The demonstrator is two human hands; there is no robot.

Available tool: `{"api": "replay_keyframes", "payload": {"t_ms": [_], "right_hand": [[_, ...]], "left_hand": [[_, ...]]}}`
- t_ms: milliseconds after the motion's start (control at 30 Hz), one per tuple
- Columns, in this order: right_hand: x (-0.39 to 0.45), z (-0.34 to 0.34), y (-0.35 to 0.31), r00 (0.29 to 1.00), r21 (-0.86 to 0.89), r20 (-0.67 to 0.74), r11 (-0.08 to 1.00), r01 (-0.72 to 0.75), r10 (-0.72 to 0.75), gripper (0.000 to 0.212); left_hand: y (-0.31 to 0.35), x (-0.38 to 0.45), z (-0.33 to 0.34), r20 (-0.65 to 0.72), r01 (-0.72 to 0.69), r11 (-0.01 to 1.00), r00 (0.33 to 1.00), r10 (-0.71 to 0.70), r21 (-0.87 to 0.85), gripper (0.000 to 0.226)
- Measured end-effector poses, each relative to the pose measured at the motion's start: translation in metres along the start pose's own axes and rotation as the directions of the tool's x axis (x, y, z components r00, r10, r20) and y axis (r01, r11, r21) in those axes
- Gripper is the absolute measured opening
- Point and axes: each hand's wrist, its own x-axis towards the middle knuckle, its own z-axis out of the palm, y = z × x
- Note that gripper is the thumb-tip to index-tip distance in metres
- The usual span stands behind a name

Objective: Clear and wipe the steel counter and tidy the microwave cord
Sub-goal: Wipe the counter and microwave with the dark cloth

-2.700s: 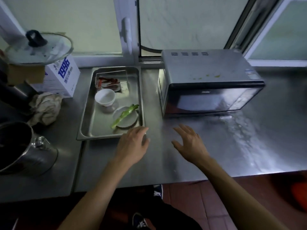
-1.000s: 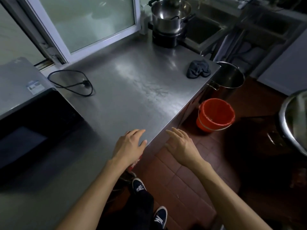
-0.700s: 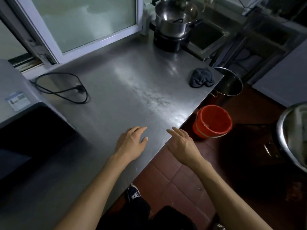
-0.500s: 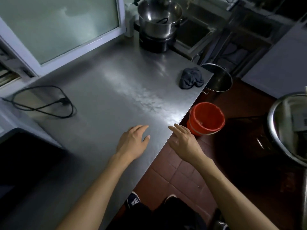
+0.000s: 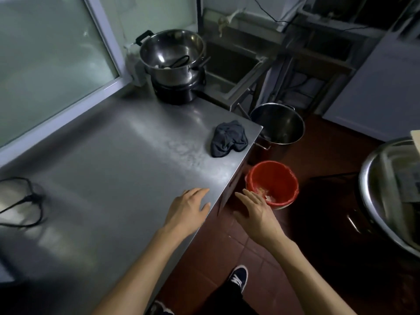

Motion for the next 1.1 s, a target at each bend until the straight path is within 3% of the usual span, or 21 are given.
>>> {"api": "replay_keyframes", "payload": {"t_ms": [267, 500, 767, 1100], "right_hand": [[0.051, -0.018, 0.077, 0.994, -0.019, 0.101, 0.999, -0.035, 0.037, 0.062], [0.111, -0.024, 0.083, 0.991, -0.008, 0.129, 1.000, 0.020, -0.019, 0.061], [0.202, -0.033, 0.073, 0.981, -0.114, 0.192, 0.993, 0.043, -0.020, 0.063], [0.268, -0.047, 0.083, 0.973, -0.182, 0.229, 0.981, 0.061, -0.018, 0.064]], "left_hand": [[0.041, 0.062, 0.015, -0.007, 0.028, 1.000, 1.000, -0.028, 0.000, 0.046], [0.023, 0.106, 0.019, -0.018, 0.093, 0.995, 0.995, -0.094, -0.045, 0.046], [-0.005, 0.177, 0.014, -0.081, 0.116, 0.983, 0.988, -0.128, -0.143, 0.047], [-0.010, 0.233, 0.015, -0.036, 0.115, 0.984, 0.992, -0.120, -0.136, 0.054]]}}
